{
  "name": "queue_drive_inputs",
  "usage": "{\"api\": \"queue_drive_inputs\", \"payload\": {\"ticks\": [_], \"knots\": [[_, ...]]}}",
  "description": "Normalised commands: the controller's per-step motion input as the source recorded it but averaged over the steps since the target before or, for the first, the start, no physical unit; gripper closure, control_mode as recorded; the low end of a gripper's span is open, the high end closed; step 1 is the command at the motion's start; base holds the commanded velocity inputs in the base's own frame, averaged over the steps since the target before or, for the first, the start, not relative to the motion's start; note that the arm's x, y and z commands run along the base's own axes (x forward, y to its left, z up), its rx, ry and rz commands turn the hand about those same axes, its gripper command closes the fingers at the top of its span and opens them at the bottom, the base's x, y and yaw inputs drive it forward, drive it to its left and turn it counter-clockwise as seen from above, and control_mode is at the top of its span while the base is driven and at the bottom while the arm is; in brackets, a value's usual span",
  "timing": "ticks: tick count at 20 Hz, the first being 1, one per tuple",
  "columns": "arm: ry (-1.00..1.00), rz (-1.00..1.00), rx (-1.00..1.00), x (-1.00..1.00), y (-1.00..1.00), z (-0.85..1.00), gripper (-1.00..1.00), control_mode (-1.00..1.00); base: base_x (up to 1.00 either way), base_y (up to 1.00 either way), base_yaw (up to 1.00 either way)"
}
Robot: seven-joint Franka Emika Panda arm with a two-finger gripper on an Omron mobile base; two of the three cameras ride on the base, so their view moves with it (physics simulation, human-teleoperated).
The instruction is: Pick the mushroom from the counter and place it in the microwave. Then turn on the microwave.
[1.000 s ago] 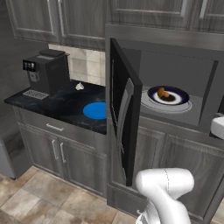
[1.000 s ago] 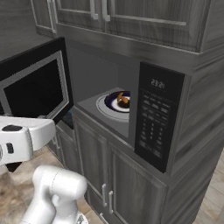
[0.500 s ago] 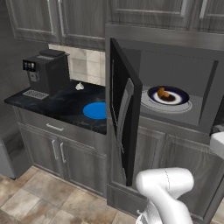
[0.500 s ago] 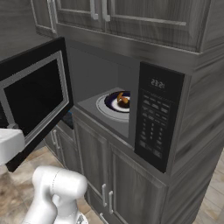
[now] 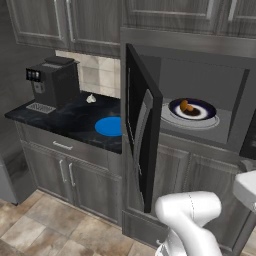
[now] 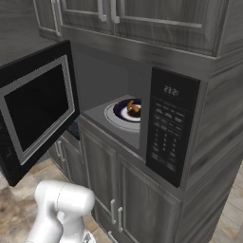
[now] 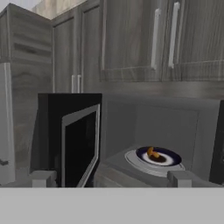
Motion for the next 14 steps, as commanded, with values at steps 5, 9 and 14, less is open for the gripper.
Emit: {"api": "queue_drive_inputs", "payload": {"ticks": [5, 9, 14], "knots": [[0.0, 0.0, 0.0, -0.09, 0.32, 0.0, -1.0, -1.0, 0.0, 0.0, 0.0], [0.0, 0.0, 0.0, 0.0, 0.31, 0.0, -1.0, -1.0, 0.0, 0.0, 0.0], [0.0, 0.0, 0.0, 0.0, 0.31, 0.0, -1.0, -1.0, 0.0, 0.0, 0.0]]}}
